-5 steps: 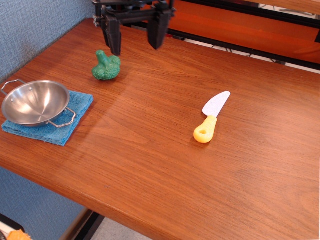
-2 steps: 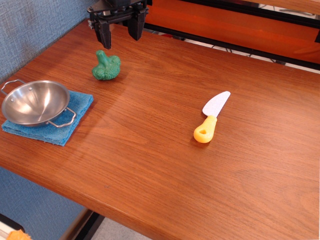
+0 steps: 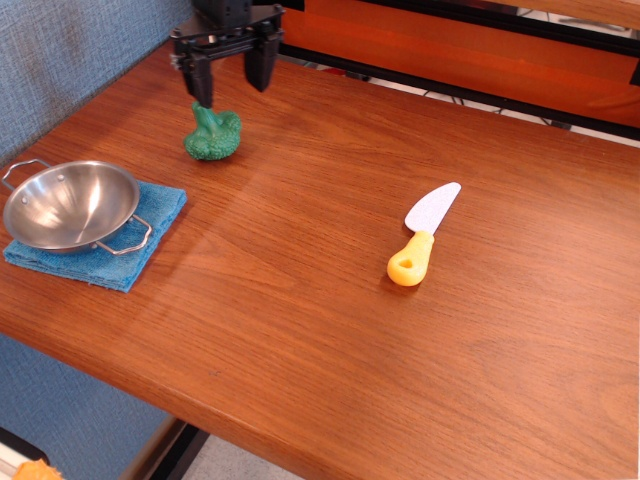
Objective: Move the vegetable to the front edge of the table
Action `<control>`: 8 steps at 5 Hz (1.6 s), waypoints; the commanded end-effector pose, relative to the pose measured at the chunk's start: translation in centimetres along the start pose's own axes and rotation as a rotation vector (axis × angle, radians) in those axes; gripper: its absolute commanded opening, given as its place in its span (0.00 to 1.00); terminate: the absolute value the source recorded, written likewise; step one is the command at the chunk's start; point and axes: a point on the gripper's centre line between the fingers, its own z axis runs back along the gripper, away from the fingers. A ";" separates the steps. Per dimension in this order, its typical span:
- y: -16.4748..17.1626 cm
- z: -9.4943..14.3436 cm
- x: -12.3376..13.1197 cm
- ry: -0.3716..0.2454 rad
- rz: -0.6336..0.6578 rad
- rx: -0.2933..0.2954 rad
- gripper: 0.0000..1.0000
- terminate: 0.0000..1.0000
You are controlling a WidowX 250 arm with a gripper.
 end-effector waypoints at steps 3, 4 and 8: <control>1.5 0.9 1.1 0.029 0.093 0.001 1.00 0.00; 1.6 0.5 1.0 0.030 0.095 0.006 1.00 0.00; 1.6 4.1 0.0 -0.024 0.116 -0.005 0.00 0.00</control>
